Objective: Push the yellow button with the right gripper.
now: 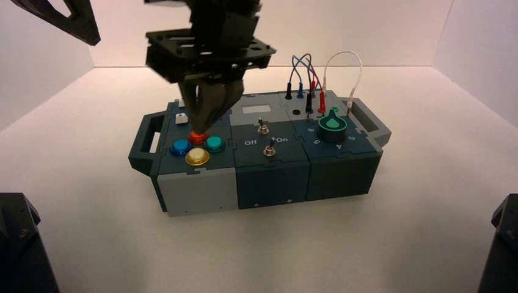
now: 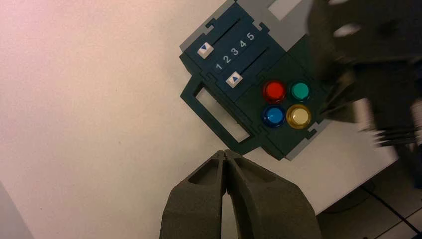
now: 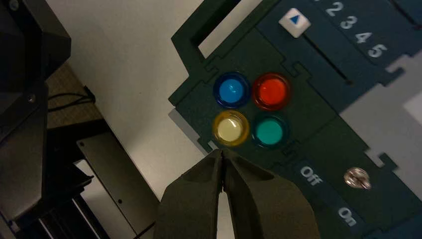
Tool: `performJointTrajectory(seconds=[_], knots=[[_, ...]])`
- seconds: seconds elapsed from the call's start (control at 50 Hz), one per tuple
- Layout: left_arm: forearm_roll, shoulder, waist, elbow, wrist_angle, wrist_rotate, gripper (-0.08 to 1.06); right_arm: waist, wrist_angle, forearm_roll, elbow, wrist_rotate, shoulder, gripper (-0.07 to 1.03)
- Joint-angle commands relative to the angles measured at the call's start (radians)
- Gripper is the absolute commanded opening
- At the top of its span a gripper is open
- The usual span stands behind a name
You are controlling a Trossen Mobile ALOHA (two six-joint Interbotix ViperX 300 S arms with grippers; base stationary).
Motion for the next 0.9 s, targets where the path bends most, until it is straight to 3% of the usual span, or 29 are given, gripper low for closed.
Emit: performJointTrajectory(seconds=[0.02, 0.9], knots=[[0.002, -0.006, -0.002, -0.026, -0.008, 0.006, -0.03, 0.018, 0.008, 0.011, -0.044, -0.003, 0.006, -0.02], [-0.002, -0.023, -0.012, -0.023, -0.009, 0.006, -0.03, 0.009, 0.012, 0.017, -0.067, -0.005, 0.074, -0.02]])
